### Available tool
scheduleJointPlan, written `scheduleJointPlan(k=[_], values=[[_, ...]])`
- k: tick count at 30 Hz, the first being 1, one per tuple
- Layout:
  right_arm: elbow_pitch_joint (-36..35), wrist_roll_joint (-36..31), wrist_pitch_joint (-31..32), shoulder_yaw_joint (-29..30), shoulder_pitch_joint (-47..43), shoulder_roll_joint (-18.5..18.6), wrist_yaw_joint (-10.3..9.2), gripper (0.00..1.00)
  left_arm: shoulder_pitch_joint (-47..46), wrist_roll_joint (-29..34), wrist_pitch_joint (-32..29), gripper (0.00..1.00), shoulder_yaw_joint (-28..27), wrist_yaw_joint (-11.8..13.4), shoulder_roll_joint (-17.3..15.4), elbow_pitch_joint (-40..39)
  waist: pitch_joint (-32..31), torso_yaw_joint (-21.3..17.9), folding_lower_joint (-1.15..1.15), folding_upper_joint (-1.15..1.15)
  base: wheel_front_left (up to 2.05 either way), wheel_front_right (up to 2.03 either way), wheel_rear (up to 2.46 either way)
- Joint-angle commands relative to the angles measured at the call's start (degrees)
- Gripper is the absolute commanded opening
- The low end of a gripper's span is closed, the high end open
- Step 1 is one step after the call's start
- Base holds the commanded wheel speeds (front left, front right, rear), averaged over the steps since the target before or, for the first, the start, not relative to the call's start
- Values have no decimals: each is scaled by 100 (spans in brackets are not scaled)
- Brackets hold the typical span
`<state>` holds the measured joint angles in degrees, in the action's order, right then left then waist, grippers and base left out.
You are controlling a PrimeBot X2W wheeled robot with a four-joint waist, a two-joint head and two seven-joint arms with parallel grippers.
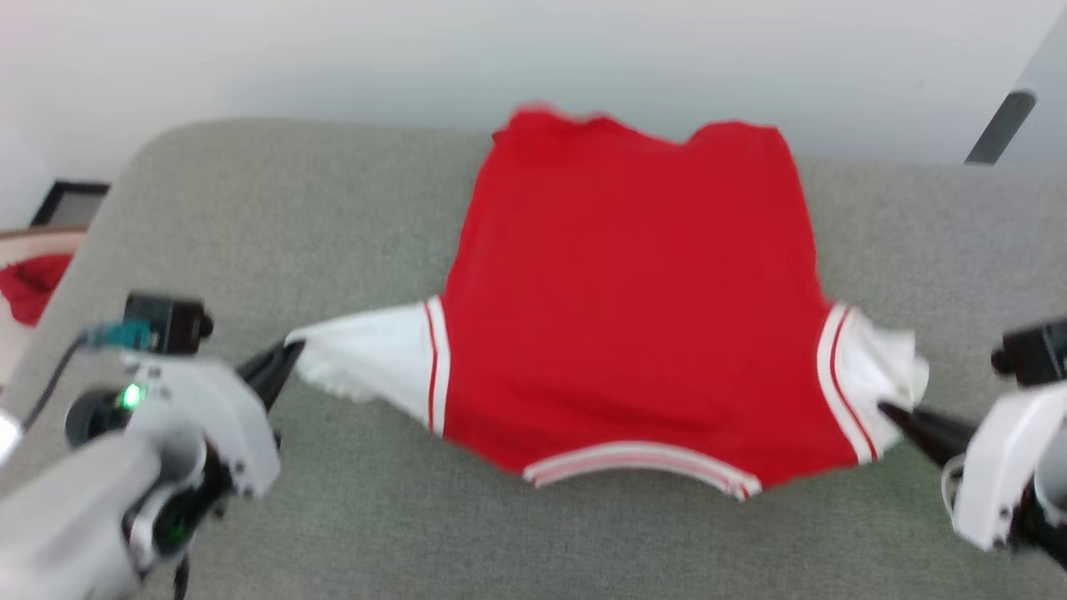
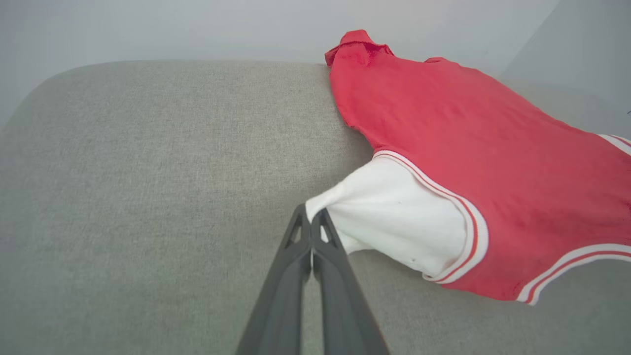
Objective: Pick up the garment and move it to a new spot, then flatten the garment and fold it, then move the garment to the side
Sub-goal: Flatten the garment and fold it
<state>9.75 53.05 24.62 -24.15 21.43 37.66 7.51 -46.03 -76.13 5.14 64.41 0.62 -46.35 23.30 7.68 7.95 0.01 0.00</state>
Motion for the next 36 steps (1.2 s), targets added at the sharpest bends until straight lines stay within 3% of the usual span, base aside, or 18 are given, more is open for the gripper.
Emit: scheduleJointPlan(k=[1, 2, 3, 9, 15, 20, 26, 27, 28, 29, 36], values=[[-321, 33, 188, 295, -555, 25, -4, 0, 436, -116, 67, 0, 26, 346, -339, -549, -519, -105, -1, 0, 0, 0, 0], [-451, 6, 276, 408, -771, 14, -4, 0, 607, -158, 83, 0, 40, 503, -485, -796, -544, -119, -1, 0, 0, 0, 0], [-451, 6, 276, 408, -771, 14, -4, 0, 607, -158, 83, 0, 40, 503, -485, -796, -544, -119, -1, 0, 0, 0, 0], [-1203, -182, 919, 1097, -1981, -169, -4, 0, 1539, -500, 279, 0, 102, 1424, -1248, -2284, -638, -130, -1, 0, 0, 0, 0], [-1947, -303, 1690, 1641, -2978, -417, -3, 0, 2283, -853, 554, 0, 171, 2083, -1596, -3212, -631, -97, -1, 0, 0, 0, 0], [-2330, -565, 2076, 1975, -3389, -675, -3, 0, 2642, -1000, 713, 0, 214, 2349, -1611, -3608, -567, -82, -1, 0, 0, 0, 0], [-2500, -878, 2281, 2093, -3381, -885, -4, 0, 2754, -967, 793, 0, 223, 2398, -1449, -3645, -484, -33, -1, 0, 0, 0, 0], [-2514, -932, 2312, 2076, -3352, -897, -3, 10, 2753, -957, 793, 0, 225, 2392, -1417, -3630, -466, -27, -1, 0, 0, 0, 0], [-2543, -987, 2335, 2055, -3302, -888, -4, 37, 2745, -954, 801, 0, 221, 2375, -1382, -3622, -444, -17, -1, 0, 0, 0, 0], [-2579, -1031, 2345, 2060, -3244, -890, -3, 100, 2730, -942, 809, 0, 218, 2367, -1353, -3611, -422, -7, -1, 0, 0, 0, 0], [-2843, -1242, 2500, 2203, -2769, -884, -3, 100, 2606, -811, 840, 0, 201, 2334, -1144, -3492, -188, 91, -1, 0, 0, 0, 0]])
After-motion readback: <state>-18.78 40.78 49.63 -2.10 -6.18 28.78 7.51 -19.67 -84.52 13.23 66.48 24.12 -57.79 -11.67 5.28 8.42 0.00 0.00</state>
